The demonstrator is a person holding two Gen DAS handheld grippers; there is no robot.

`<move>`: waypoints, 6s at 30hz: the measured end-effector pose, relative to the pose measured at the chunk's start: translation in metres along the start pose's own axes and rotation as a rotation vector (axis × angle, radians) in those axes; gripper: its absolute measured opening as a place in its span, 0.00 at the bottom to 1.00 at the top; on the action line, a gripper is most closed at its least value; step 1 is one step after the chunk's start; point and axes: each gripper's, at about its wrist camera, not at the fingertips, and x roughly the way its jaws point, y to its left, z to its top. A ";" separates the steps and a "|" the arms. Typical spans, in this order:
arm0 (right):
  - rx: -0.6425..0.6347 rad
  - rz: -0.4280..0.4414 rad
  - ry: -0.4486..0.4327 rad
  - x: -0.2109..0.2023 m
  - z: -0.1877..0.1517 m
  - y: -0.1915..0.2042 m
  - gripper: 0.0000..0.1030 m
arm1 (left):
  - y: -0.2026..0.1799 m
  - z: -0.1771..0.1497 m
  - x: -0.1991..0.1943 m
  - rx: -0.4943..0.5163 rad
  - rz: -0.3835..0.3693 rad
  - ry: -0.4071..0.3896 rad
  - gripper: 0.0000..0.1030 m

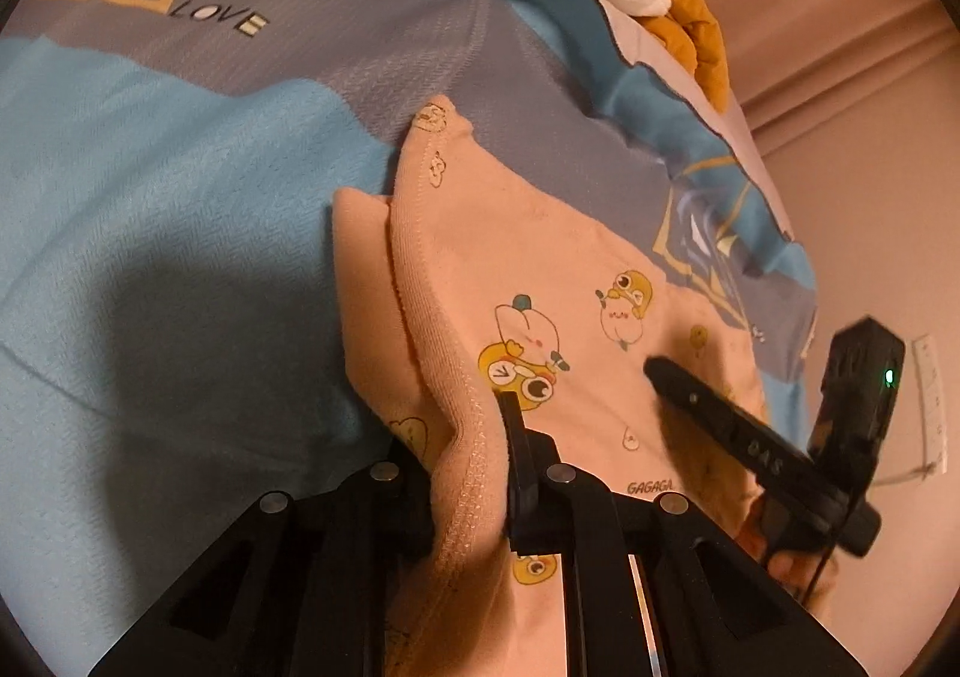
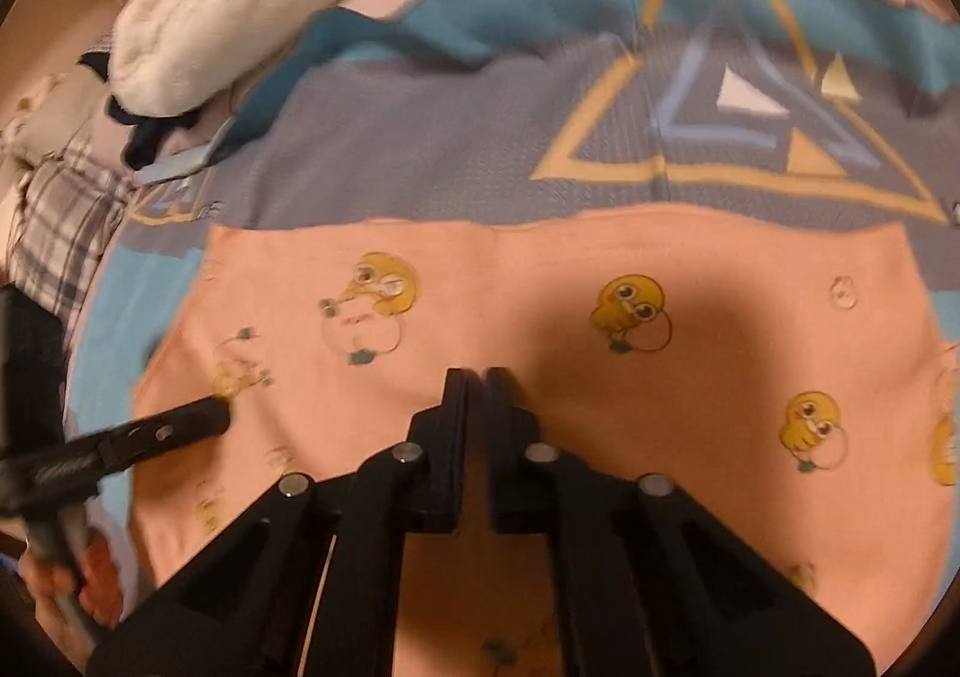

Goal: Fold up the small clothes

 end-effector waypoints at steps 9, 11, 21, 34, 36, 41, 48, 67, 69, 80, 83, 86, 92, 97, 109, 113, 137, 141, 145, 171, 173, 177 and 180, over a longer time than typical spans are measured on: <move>-0.111 0.088 -0.003 -0.060 -0.043 0.025 0.08 | -0.007 0.003 -0.003 0.034 0.046 0.014 0.12; -0.145 0.086 0.015 -0.064 -0.064 0.031 0.08 | -0.010 0.003 -0.003 0.035 0.056 0.014 0.12; 0.020 0.229 -0.011 -0.082 -0.082 0.000 0.24 | -0.077 0.006 -0.030 0.177 0.096 -0.010 0.12; 0.774 0.694 -0.125 -0.057 -0.068 -0.119 0.67 | -0.195 -0.029 0.052 0.408 0.171 0.180 0.20; 0.802 0.696 -0.090 -0.050 -0.070 -0.123 0.66 | -0.191 -0.036 0.064 0.397 0.124 0.238 0.34; 0.750 0.672 -0.060 -0.056 -0.066 -0.112 0.69 | -0.201 -0.047 0.057 0.495 0.074 0.245 0.44; 0.658 0.610 -0.032 -0.052 -0.060 -0.106 0.60 | -0.179 -0.046 0.016 0.467 0.037 0.170 0.43; 0.114 0.083 -0.154 -0.131 0.007 -0.078 0.08 | -0.086 -0.047 -0.014 0.282 0.021 0.179 0.43; 0.146 0.014 -0.123 -0.123 0.005 -0.105 0.08 | -0.095 -0.047 -0.008 0.290 0.006 0.182 0.43; 0.300 -0.064 -0.186 -0.109 -0.022 -0.173 0.29 | -0.167 -0.057 0.020 0.424 -0.065 0.165 0.43; 0.221 -0.063 -0.268 -0.132 -0.014 -0.162 0.29 | -0.180 -0.063 0.027 0.477 -0.065 0.156 0.43; 0.121 0.026 -0.247 -0.134 -0.008 -0.144 0.26 | -0.189 -0.071 0.036 0.523 -0.051 0.154 0.43; 0.089 -0.091 -0.034 -0.071 -0.007 -0.139 0.12 | -0.190 -0.084 0.050 0.594 0.013 0.166 0.43; 0.102 -0.120 -0.077 -0.074 -0.010 -0.139 0.12 | -0.191 -0.092 0.053 0.649 0.056 0.156 0.43; -0.201 0.015 -0.090 -0.148 -0.110 -0.080 0.15 | -0.153 -0.105 0.031 0.524 -0.035 0.181 0.43; -0.233 -0.089 -0.027 -0.133 -0.139 -0.089 0.12 | -0.148 -0.102 0.024 0.481 -0.058 0.187 0.43; 0.009 0.164 -0.156 -0.140 -0.127 -0.107 0.33 | -0.163 0.016 0.076 0.302 -0.006 0.062 0.43; 0.082 0.207 -0.206 -0.161 -0.130 -0.117 0.80 | -0.136 0.011 0.037 0.219 -0.061 0.011 0.58; 0.176 0.168 -0.237 -0.174 -0.134 -0.140 0.83 | -0.103 -0.009 0.007 0.177 -0.088 -0.004 0.61; 0.403 0.398 -0.051 -0.089 -0.076 -0.166 0.54 | -0.118 -0.033 0.063 0.118 -0.288 0.186 0.73; 0.394 0.388 -0.048 -0.084 -0.071 -0.165 0.51 | -0.120 -0.031 0.067 0.112 -0.287 0.182 0.73; 0.363 0.366 -0.055 -0.078 -0.066 -0.162 0.43 | -0.124 -0.030 0.072 0.112 -0.263 0.170 0.73; 0.336 0.334 -0.062 -0.077 -0.064 -0.157 0.36 | -0.133 -0.033 0.074 0.141 -0.194 0.146 0.61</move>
